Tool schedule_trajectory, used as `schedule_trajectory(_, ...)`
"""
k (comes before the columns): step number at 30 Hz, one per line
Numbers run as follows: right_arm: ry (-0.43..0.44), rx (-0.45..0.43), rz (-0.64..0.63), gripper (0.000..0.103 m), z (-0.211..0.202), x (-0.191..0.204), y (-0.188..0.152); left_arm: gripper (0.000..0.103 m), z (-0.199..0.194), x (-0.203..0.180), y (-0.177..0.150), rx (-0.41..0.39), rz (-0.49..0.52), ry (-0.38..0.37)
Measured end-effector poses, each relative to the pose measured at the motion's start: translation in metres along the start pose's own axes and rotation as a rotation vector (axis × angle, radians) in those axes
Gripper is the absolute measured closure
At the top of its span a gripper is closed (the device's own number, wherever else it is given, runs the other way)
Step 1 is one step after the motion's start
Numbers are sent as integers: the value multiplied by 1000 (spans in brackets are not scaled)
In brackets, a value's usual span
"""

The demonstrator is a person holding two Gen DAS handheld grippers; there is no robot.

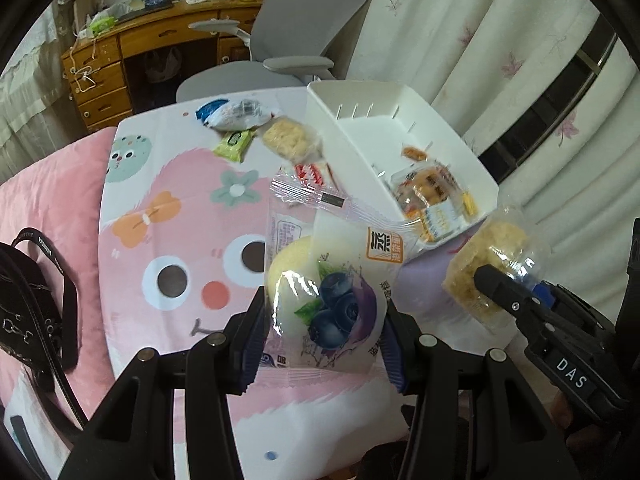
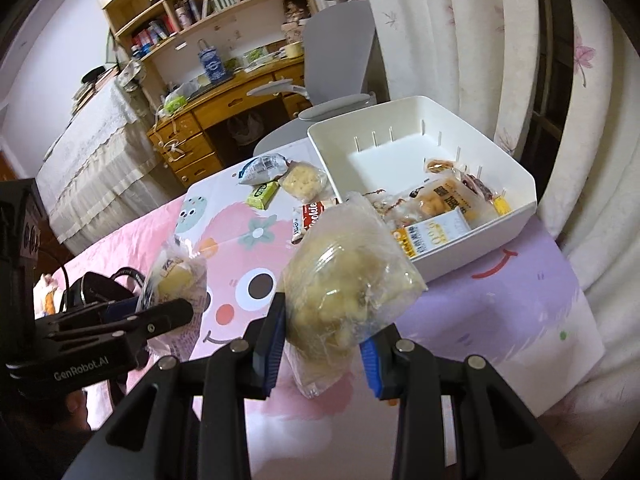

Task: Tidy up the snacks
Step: 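Carry both held bread bags over the white tray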

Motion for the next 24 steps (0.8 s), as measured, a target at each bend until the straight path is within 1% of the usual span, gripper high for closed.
schedule_trajectory(3,16,9,-36,70,-3,-23,9,55,3,-21,4,-25,-21,-1)
schedule_trajectory(12,69,-3,-136,70,-5,-80,39,55,22,-82,20,-86,-85,9)
schedule_trajectory(18,82,-13,-193,70,-2,-117,58,55,38,-117,34,-105,-127,26)
schedule_trajectory(24,89,-6,-239,70,9,-149,75,55,57,-145,47,-113,-142,36)
Point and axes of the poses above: each gripper's, at about its wrist camera, not at the fingertips, and z roughly the way its jaws point, x to its left, y to its top, the point moved 3 cm from there along z, roughly the way its jaws point, and after that the axes turned 10 degrees about -z, right-handed, at the moved point
